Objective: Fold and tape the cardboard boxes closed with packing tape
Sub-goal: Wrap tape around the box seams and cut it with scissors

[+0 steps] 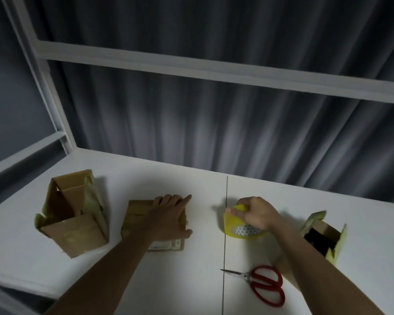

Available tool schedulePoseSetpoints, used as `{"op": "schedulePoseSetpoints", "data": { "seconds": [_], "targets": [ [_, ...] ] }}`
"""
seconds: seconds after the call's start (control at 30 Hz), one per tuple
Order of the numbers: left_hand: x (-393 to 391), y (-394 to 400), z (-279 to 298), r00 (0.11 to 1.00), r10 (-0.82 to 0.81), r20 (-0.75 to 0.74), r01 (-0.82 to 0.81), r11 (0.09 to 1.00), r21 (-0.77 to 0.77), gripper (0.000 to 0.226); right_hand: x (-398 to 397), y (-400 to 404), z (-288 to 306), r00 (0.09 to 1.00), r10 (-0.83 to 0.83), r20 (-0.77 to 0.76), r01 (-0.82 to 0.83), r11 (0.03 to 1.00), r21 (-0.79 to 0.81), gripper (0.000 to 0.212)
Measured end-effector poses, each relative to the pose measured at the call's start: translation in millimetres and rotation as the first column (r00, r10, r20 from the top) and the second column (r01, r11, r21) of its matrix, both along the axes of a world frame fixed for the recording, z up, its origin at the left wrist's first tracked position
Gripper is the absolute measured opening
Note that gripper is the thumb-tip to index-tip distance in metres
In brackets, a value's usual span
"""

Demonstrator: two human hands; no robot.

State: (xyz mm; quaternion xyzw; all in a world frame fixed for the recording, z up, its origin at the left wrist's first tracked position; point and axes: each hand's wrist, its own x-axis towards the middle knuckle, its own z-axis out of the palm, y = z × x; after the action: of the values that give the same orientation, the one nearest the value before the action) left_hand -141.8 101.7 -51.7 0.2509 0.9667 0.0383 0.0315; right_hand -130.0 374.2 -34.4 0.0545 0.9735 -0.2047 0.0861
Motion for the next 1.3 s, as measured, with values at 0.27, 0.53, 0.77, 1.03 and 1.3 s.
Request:
{"op": "schedulePoseSetpoints", "data": {
  "seconds": [0.27,0.53,0.77,1.03,1.3],
  "targets": [
    [-5,13,-6,0.997,0.071,0.021,-0.071,0.997,-0.02,0.093,-22,0,-3,0.999,-0.048,-0.021,0.05,0.993,0.106,0.051],
    [-4,15,-8,0.996,0.088,0.009,-0.088,0.996,0.004,0.097,-1,4,-5,0.99,-0.1,-0.102,0.091,0.992,-0.093,0.061],
    [0,15,-8,0.996,0.08,-0.027,-0.079,0.997,0.019,0.096,90,-24,-17,0.917,0.01,-0.398,0.047,0.99,0.135,0.027],
    [3,16,-8,0.997,0.07,-0.043,-0.069,0.997,0.031,0.093,127,-10,-82,0.994,0.044,0.1,-0.094,0.809,0.581,0.054],
    [2,17,-10,0.995,0.085,-0.059,-0.082,0.996,0.04,0.09,128,-1,-79,0.989,0.067,0.128,-0.129,0.811,0.571,0.051]
  ]
}}
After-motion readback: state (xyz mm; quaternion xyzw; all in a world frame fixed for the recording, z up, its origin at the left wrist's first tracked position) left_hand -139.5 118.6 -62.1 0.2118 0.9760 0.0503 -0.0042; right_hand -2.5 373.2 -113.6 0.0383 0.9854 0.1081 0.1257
